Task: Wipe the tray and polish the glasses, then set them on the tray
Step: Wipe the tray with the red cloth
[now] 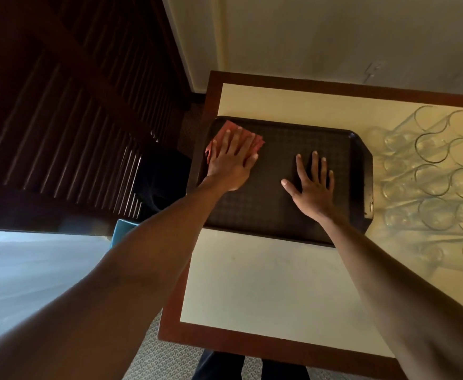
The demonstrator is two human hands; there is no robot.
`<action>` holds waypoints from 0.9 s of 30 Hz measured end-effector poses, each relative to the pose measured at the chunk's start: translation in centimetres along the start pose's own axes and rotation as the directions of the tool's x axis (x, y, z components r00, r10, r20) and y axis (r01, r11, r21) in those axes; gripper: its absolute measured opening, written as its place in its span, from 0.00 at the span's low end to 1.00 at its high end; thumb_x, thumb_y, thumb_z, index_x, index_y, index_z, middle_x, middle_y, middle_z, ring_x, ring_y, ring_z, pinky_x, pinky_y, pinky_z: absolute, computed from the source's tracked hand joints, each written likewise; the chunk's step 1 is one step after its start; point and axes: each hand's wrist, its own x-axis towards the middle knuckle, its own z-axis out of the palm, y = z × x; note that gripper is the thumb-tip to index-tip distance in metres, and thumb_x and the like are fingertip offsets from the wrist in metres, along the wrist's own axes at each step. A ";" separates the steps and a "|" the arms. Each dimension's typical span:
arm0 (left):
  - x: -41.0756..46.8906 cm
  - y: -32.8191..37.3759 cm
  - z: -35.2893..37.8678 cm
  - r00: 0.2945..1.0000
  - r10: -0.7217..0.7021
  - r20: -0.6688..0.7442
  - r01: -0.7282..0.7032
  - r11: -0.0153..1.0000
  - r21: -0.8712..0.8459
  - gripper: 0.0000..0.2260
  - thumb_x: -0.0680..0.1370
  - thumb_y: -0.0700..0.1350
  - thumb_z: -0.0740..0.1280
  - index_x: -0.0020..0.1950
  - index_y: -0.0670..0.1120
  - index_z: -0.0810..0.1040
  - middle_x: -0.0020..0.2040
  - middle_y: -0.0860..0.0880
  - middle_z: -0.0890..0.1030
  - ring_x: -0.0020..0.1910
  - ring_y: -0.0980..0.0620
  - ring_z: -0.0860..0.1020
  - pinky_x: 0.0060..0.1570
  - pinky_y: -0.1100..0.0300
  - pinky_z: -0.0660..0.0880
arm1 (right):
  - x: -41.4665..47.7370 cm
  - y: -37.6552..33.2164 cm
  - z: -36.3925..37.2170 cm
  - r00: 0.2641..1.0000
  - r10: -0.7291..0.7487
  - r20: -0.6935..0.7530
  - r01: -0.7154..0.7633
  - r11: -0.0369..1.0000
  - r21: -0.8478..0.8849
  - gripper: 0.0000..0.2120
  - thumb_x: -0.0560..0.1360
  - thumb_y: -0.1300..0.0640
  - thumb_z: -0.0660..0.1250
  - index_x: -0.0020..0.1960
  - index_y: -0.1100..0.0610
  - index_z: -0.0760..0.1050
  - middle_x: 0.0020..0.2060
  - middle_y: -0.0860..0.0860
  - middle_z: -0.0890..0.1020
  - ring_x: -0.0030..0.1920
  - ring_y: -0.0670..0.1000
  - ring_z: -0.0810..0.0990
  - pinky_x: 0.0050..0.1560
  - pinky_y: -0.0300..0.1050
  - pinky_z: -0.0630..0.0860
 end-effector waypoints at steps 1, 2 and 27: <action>0.9 0.5 0.0 1.000 -0.027 0.002 0.027 1.000 0.008 0.29 0.86 0.62 0.44 0.85 0.56 0.40 0.85 0.49 0.38 0.83 0.45 0.36 0.79 0.41 0.35 | 0.0 0.0 0.1 1.000 0.003 -0.003 -0.003 1.000 -0.004 0.36 0.80 0.32 0.50 0.82 0.45 0.43 0.81 0.53 0.38 0.80 0.56 0.35 0.77 0.57 0.36; 1.4 1.2 0.2 0.999 -0.055 0.001 0.055 0.998 0.009 0.29 0.86 0.63 0.44 0.85 0.56 0.40 0.85 0.48 0.37 0.83 0.44 0.36 0.78 0.41 0.34 | 0.0 0.1 0.1 1.000 0.010 -0.002 -0.010 1.000 -0.005 0.36 0.80 0.32 0.50 0.82 0.44 0.42 0.81 0.53 0.38 0.80 0.56 0.35 0.77 0.57 0.36; -8.7 4.3 -2.8 0.999 -0.042 0.017 0.042 0.728 -0.684 0.13 0.87 0.47 0.61 0.69 0.46 0.76 0.57 0.45 0.82 0.45 0.53 0.82 0.42 0.62 0.80 | -0.5 -1.0 -4.8 0.996 0.050 -0.077 -0.016 0.920 0.392 0.21 0.85 0.52 0.58 0.77 0.54 0.67 0.77 0.53 0.65 0.78 0.54 0.60 0.76 0.44 0.58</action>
